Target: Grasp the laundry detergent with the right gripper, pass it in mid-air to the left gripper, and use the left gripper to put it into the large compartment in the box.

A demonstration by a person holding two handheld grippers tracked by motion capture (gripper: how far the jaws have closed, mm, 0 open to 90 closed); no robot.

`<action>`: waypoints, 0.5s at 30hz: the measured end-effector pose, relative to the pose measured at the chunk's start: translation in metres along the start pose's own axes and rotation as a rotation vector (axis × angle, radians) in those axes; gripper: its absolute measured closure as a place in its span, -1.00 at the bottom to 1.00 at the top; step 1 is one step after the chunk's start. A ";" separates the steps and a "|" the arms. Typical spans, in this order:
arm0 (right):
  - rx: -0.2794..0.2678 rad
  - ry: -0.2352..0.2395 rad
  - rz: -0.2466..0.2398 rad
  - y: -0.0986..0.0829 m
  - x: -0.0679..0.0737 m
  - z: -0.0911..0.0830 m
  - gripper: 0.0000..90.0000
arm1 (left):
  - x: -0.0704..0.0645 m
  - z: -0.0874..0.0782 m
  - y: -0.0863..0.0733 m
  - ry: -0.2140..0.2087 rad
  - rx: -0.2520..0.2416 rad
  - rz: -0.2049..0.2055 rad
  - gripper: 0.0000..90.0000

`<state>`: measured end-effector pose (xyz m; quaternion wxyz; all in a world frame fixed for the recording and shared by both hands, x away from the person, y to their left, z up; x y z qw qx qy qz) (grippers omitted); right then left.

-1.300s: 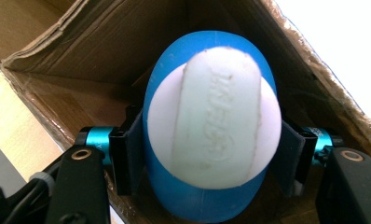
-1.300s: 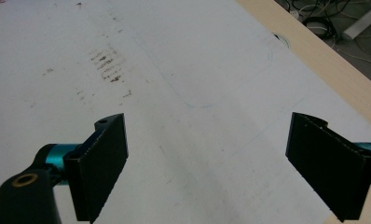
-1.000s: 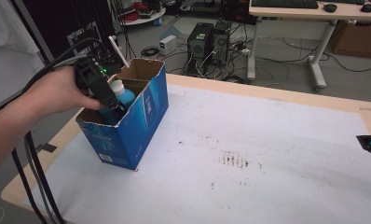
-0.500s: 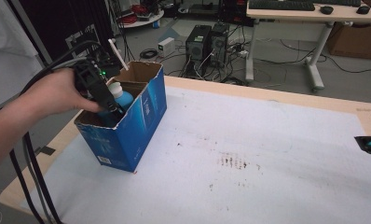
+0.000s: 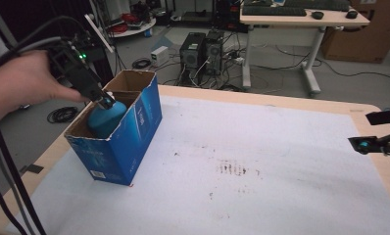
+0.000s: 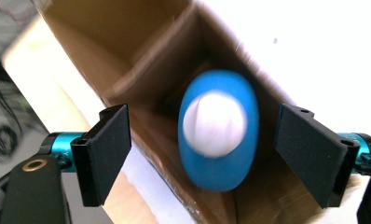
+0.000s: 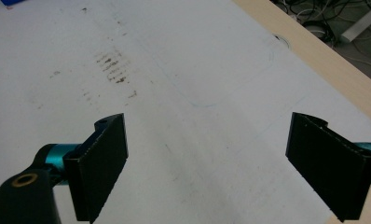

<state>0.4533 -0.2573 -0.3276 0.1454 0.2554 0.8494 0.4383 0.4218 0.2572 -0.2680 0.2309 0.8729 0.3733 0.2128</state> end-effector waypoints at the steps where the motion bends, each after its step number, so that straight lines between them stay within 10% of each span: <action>1: 0.001 0.000 0.001 -0.001 0.001 0.000 -0.73 | -0.003 -0.002 0.005 -0.005 -0.012 0.012 -0.58; 15: -0.019 -0.014 0.020 -0.006 0.009 -0.006 -0.73 | -0.096 0.031 0.079 -0.152 -0.115 0.239 -0.58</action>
Point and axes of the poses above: each handheld gripper's, and its own axes: z roughly forward along the jaws, y roughly out of its top, x roughly to its left, the point moved 6 cm from there along z, roughly forward along the jaws, and after that the axes turned 11 degrees about -x, right-handed, at the moved point
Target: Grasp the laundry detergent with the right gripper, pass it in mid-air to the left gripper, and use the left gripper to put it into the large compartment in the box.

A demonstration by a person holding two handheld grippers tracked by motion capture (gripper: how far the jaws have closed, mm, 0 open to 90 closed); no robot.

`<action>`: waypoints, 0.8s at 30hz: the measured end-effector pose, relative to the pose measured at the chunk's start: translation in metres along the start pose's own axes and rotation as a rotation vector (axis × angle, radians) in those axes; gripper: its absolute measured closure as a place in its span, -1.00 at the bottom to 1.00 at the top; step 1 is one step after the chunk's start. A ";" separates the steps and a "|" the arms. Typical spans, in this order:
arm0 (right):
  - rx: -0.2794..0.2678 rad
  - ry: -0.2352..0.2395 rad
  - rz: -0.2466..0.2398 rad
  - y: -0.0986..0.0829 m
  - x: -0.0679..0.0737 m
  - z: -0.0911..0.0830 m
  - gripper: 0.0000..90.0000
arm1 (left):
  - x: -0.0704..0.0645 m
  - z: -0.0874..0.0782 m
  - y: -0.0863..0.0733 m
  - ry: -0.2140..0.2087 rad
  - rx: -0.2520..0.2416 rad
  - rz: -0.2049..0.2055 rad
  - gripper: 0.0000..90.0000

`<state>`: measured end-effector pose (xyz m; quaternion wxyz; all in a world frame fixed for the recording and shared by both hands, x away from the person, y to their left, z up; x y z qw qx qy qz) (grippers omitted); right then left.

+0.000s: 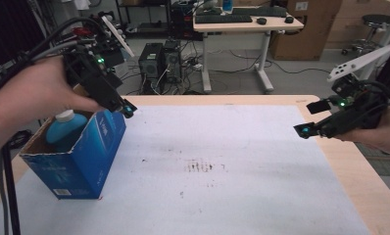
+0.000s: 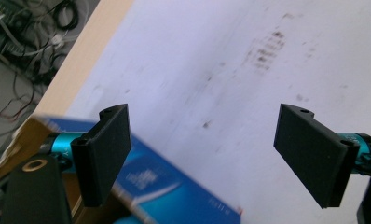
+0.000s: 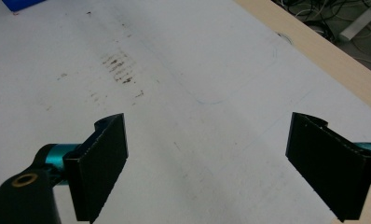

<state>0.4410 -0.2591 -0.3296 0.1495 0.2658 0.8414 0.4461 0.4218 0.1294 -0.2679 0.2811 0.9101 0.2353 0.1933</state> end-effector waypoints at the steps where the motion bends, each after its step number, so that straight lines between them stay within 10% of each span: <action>1: 0.000 -0.004 0.001 0.000 0.000 -0.001 -0.73 | -0.004 0.005 0.004 -0.011 0.000 0.009 -0.58; 11: 0.005 0.000 -0.006 -0.002 0.005 -0.004 -0.73 | -0.030 0.054 0.016 -0.077 0.004 0.032 -0.58; 24: 0.015 0.064 -0.064 -0.001 0.023 0.007 -0.73 | -0.036 0.074 0.000 -0.068 0.028 -0.012 -0.58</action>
Point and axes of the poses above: each handheld gripper's, and its own axes: z roughly forward along the jaws, y roughly out of its top, x roughly to its left, the point moved 6 cm from there along z, roughly forward along the jaws, and after that the axes turned 11 degrees about -x, right-handed, at the moved point
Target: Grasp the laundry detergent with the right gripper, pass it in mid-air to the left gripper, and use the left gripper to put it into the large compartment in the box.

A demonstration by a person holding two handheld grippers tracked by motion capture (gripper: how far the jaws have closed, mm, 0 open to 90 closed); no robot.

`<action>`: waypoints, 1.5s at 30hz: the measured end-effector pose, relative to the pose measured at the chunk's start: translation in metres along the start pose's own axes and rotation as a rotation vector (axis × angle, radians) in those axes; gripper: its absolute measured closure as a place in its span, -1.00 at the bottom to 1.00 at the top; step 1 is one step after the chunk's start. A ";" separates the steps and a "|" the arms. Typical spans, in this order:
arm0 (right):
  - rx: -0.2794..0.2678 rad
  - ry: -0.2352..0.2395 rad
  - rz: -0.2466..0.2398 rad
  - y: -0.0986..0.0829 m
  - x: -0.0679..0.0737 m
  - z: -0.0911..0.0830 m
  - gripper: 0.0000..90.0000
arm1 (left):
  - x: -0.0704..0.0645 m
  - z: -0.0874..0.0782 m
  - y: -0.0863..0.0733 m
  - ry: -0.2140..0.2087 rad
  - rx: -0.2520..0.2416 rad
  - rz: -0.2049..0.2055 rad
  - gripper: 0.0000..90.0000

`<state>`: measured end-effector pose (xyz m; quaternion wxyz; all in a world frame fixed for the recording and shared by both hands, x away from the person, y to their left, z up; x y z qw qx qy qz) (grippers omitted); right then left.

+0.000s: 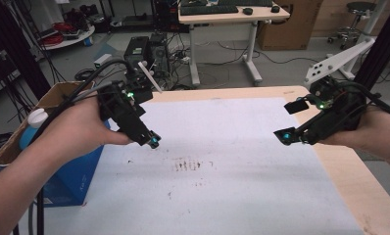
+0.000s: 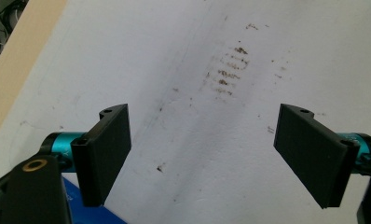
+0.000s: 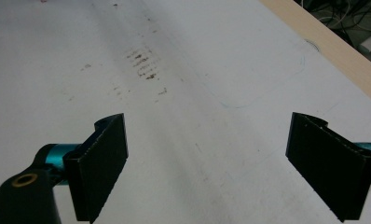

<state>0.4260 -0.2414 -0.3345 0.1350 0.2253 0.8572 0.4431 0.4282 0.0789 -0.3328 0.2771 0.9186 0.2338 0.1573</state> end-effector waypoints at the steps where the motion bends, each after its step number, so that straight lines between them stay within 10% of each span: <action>1: 0.005 -0.001 0.002 0.000 -0.001 0.000 -0.73 | 0.000 0.000 -0.001 0.005 0.002 -0.001 -0.58; 45: 0.038 0.023 0.023 -0.005 -0.005 0.011 -0.73 | 0.003 0.011 -0.012 -0.020 0.022 -0.020 -0.58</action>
Point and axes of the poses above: each handheld gripper's, and its own axes: z roughly forward along the jaws, y roughly out of its top, x roughly to its left, the point moved 6 cm from there along z, roughly forward along the jaws, and after that the axes turned 11 degrees about -x, right-handed, at the moved point
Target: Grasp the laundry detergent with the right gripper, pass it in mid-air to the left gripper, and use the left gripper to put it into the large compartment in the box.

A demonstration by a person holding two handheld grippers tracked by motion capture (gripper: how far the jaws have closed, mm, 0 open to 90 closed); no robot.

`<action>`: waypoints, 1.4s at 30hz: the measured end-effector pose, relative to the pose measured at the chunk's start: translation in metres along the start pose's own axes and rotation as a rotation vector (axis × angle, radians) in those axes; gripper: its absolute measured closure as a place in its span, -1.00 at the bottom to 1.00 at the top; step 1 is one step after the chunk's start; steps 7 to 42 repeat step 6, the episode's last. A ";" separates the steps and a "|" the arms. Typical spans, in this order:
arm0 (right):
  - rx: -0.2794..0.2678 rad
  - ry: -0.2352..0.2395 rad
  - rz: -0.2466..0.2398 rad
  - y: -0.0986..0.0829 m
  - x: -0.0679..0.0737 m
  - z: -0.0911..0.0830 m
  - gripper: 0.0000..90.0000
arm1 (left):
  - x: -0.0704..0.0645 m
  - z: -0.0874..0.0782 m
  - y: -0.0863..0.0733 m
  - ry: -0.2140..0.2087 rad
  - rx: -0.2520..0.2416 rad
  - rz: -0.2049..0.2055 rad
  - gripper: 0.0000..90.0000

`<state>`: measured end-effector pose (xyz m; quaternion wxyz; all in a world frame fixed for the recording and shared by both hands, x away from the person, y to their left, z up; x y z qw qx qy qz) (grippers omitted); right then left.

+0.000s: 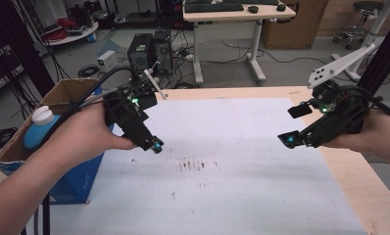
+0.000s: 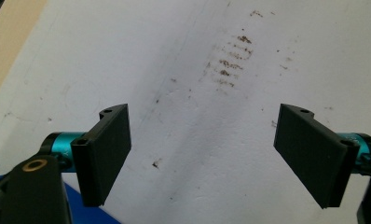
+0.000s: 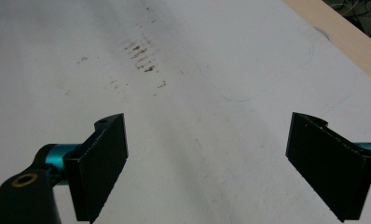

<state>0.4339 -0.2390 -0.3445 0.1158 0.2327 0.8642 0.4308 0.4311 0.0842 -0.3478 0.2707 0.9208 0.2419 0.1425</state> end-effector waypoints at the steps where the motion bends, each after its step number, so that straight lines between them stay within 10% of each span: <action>1: 0.001 0.003 -0.001 0.000 0.000 0.000 -0.73 | 0.001 0.000 0.000 0.002 0.001 0.002 -0.58; 42: 0.003 0.000 0.005 0.000 0.000 0.000 -0.73 | 0.003 0.001 -0.002 0.006 -0.005 -0.013 -0.58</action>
Point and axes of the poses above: each handheld gripper's, and its own axes: z roughly forward along the jaws, y roughly out of its top, x roughly to its left, the point moved 6 cm from there along z, roughly forward along the jaws, and after that the axes turned 11 degrees about -x, right-handed, at the moved point
